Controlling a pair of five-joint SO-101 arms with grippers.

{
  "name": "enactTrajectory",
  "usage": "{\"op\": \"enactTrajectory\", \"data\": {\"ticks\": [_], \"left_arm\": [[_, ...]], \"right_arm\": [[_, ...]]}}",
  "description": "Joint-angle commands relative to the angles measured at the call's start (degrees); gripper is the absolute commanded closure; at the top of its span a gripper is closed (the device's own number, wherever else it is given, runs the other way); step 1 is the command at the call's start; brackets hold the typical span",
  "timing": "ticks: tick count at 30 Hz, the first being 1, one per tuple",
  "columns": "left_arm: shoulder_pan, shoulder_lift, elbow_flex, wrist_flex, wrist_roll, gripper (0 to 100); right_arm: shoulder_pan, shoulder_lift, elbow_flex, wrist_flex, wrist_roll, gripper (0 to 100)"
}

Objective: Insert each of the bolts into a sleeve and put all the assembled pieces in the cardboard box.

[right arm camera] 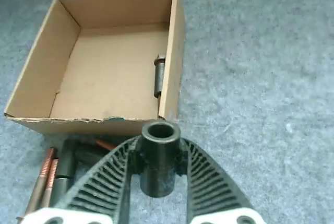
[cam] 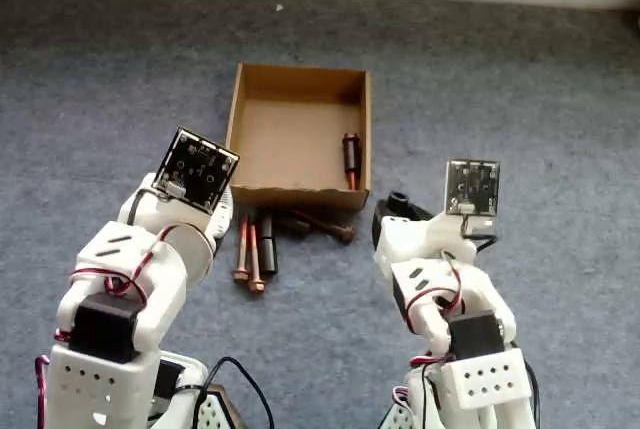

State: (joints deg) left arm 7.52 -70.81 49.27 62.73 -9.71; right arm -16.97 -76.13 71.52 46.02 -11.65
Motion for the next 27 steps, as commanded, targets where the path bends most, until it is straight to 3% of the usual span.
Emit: {"op": "enactTrajectory", "data": {"ticks": [1, 7, 13, 20, 27], "left_arm": [[4.35, -3.21, -0.40, -3.16, 5.36, 100], [10.33, -8.75, -0.40, -9.76, 8.97, 100], [15.43, -13.05, -0.40, -12.84, 10.02, 100], [16.04, -17.36, -0.22, -13.71, 16.70, 100], [18.51, -21.58, 0.66, -13.36, 20.31, 100]], "right_arm": [[-2.59, -2.86, -0.66, -1.10, 0.00, 99.4], [-12.35, -6.64, -0.57, -2.24, 6.68, 99.4], [-17.71, -13.85, 3.21, -9.27, 10.90, 99.4], [-23.69, -24.40, 16.40, -21.14, 19.96, 99.4], [-25.89, -29.14, 22.11, -22.90, 21.71, 99.4]]}}
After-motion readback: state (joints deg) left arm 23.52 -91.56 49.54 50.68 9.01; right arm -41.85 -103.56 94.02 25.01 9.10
